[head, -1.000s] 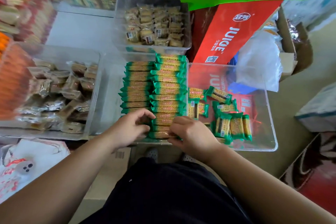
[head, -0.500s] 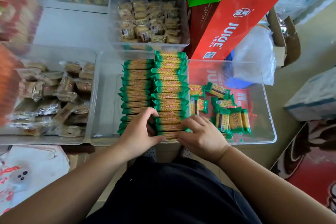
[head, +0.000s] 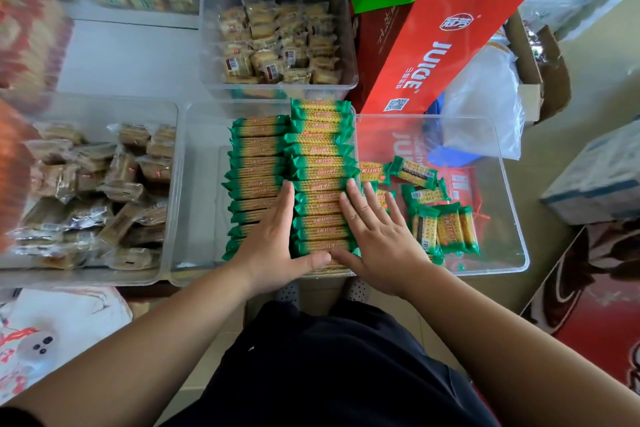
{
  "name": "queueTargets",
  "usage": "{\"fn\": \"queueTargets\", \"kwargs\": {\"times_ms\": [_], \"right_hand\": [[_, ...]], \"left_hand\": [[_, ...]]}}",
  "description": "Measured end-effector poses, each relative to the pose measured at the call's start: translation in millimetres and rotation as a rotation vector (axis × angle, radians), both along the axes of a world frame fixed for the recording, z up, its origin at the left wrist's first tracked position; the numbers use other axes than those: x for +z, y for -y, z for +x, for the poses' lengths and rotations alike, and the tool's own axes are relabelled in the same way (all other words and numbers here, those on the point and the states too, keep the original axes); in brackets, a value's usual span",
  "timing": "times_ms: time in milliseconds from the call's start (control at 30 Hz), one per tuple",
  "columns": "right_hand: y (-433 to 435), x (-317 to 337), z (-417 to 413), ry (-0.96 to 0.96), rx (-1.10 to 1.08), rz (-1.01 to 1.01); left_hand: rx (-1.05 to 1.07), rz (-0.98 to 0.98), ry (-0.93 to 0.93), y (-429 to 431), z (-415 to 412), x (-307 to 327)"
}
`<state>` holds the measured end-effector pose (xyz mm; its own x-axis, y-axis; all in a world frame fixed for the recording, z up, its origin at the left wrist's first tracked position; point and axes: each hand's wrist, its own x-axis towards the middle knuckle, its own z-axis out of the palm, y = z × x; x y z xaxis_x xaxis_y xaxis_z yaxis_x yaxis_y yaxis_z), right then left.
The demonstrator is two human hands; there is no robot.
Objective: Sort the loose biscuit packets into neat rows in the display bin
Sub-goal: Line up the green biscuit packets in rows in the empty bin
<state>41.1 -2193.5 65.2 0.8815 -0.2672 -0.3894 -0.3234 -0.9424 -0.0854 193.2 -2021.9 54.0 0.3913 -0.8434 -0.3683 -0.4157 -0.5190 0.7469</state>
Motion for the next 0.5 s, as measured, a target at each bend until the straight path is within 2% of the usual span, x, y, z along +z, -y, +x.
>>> {"fn": "queueTargets", "kwargs": {"times_ms": [67, 133, 200, 300, 400, 500], "right_hand": [[2, 3, -1, 0.007, 0.011, -0.017], [6, 5, -1, 0.073, -0.003, 0.05], [12, 4, 1, 0.244, -0.083, 0.194], [23, 3, 15, 0.444, -0.359, 0.475], [36, 9, 39, 0.382, -0.663, 0.787], [48, 9, 59, 0.367, -0.829, 1.015]], "left_hand": [[0.085, -0.074, -0.06, 5, 3, 2], [0.213, -0.11, -0.152, 14, 13, 4], [0.332, -0.14, -0.257, 29, 27, 8], [0.426, -0.188, -0.378, 57, 43, 9], [0.499, -0.203, -0.483, 75, 51, -1], [0.512, -0.224, -0.537, 87, 45, -6]]}}
